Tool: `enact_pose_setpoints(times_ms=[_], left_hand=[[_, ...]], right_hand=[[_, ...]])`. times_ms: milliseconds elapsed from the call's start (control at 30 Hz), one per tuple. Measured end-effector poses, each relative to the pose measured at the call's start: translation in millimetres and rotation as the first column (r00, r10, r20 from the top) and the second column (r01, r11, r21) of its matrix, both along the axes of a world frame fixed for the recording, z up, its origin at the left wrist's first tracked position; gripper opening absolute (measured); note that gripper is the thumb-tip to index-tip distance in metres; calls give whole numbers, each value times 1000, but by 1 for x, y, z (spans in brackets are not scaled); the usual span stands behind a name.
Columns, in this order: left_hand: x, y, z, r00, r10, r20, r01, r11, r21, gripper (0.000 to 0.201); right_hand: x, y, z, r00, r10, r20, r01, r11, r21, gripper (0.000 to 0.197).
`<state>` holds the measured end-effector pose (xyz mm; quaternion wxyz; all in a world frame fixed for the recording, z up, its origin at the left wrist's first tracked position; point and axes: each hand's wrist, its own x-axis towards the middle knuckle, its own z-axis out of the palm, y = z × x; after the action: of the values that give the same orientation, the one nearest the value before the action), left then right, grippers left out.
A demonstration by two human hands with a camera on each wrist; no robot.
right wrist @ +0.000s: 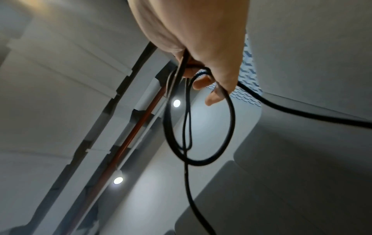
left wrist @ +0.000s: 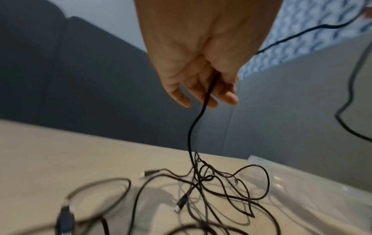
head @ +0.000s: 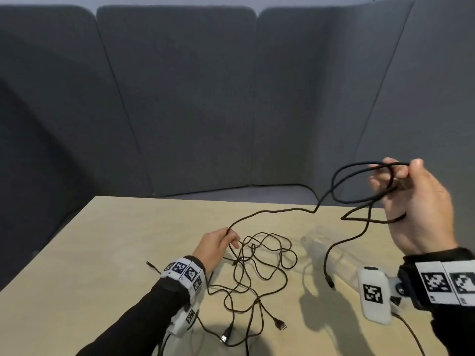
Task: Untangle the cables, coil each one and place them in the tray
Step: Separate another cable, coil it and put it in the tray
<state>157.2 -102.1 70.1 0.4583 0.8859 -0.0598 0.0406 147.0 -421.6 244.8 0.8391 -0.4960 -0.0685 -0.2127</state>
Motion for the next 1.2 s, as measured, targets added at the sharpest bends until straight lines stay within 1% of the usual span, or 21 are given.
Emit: enact_pose_setpoints(times_ms=[33,67,133,167,200,233,267,333,400,433,467,533,567,667,700,800,867,967,1067,1133,1200], left_hand=[[0,-2,6,1000,2,13,-2,1000,-11,25],[1,-5,15,999,7,36,-7,1000,-24,26],[3,-12,37,993,11,120,-7,999,-32,27],[3,-15,50,986,0,166,3,1000,-20,28],[3,-19,62,978,-21,209,20,1000,5,28],[3,-24,74,967,-59,247,50,998,41,29],[3,-28,84,955,-114,275,92,991,94,30],[3,-38,99,914,-246,323,172,955,241,32],[3,-44,106,876,-331,352,206,914,349,32],[3,-46,109,872,-340,351,212,911,354,33],[4,-46,110,873,-338,351,214,913,346,35],[2,-46,115,870,-333,365,214,920,329,39],[0,-45,117,866,-335,370,218,921,324,39],[-4,-40,121,866,-350,358,250,922,297,33],[-5,-38,121,868,-347,355,253,925,285,30],[1,-28,110,885,-319,341,237,936,261,27],[7,-18,94,911,-287,295,214,943,255,24],[15,0,64,972,-187,145,155,966,208,25],[16,14,43,994,-111,9,107,974,202,28],[14,19,37,996,-86,-5,86,981,173,27],[11,20,34,997,-75,5,73,985,153,22]], right_hand=[[2,1,-4,1000,2,-29,-4,997,-78,34],[4,3,-9,997,-28,-70,12,975,-220,35],[6,12,-24,987,-108,-117,27,841,-541,36],[8,19,-32,984,-109,-140,-7,763,-646,34],[7,26,-39,982,-80,-174,-69,702,-709,28],[7,34,-46,976,-22,-217,-149,661,-735,17],[6,42,-51,962,38,-270,-233,629,-742,12],[4,57,-58,934,125,-334,-345,558,-755,35],[4,70,-60,938,156,-310,-346,458,-819,48],[6,74,-60,949,167,-266,-313,414,-855,49],[8,77,-60,958,172,-228,-279,398,-874,49],[14,79,-56,970,162,-183,-234,403,-885,47],[16,79,-54,973,157,-168,-218,399,-891,42],[20,74,-47,989,111,-102,-140,418,-898,9],[20,72,-46,989,105,-100,-136,432,-892,8],[21,65,-42,982,149,-112,-171,480,-861,16],[19,61,-37,986,141,-92,-156,553,-818,20],[20,51,-30,996,60,-61,-85,713,-696,22],[17,38,-23,996,13,-88,-60,829,-556,22],[12,32,-20,995,12,-96,-53,896,-441,20],[6,31,-18,995,14,-97,-48,933,-357,19]])
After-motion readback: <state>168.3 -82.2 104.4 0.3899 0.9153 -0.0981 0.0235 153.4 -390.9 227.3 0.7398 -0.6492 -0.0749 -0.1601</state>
